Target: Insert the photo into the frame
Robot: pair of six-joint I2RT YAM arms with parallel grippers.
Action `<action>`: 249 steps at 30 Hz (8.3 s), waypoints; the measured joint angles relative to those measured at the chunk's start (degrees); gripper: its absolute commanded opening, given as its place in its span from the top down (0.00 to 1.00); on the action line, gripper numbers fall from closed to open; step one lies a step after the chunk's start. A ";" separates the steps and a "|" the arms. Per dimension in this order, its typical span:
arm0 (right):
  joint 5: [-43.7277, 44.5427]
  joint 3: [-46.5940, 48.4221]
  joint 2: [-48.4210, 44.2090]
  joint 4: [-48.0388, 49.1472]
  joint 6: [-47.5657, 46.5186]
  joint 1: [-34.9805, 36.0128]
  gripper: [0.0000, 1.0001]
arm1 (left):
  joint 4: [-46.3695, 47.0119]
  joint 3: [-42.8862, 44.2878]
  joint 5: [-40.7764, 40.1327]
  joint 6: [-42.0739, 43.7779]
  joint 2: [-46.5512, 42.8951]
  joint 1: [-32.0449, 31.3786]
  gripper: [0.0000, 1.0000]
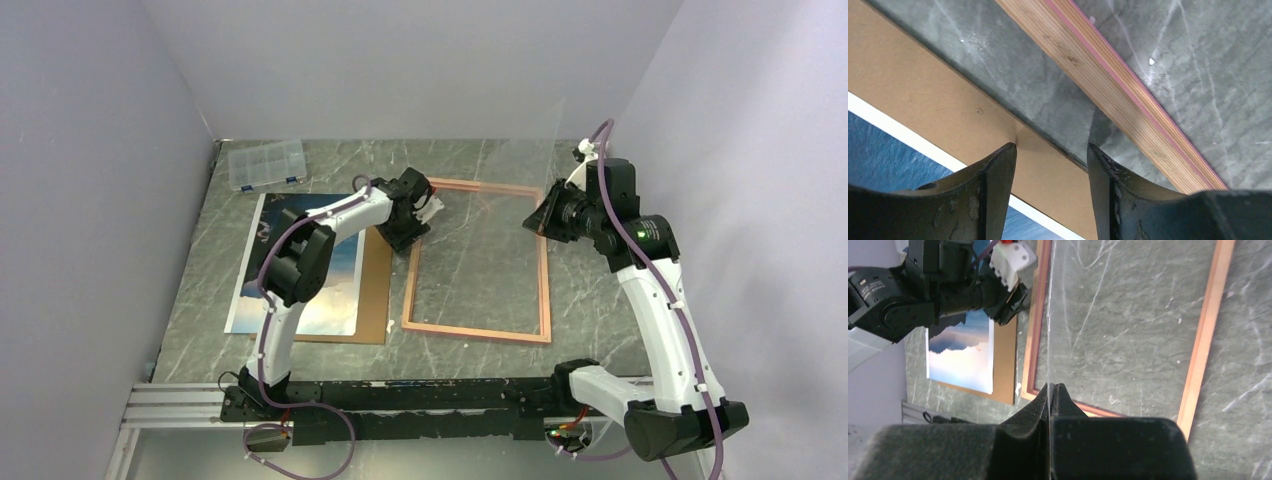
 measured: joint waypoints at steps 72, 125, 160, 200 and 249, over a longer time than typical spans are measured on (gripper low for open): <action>-11.26 -4.09 8.79 5.05 2.19 2.56 1.00 | 2.99 -8.41 12.76 -19.89 -5.51 7.48 0.29; -10.69 -29.27 13.03 31.54 6.69 2.54 1.00 | -9.14 -10.86 15.10 -13.09 -21.64 20.79 0.11; -12.87 -31.45 11.43 32.06 6.62 0.20 1.00 | -7.15 -12.50 13.03 -11.98 -19.78 17.57 0.13; -13.99 -29.29 9.31 29.88 3.21 -0.31 1.00 | -2.54 -14.58 9.01 -11.76 -10.54 11.87 0.22; -14.43 -25.99 9.14 34.27 13.27 6.34 0.31 | 2.05 -19.54 22.16 -13.31 -13.99 17.14 0.31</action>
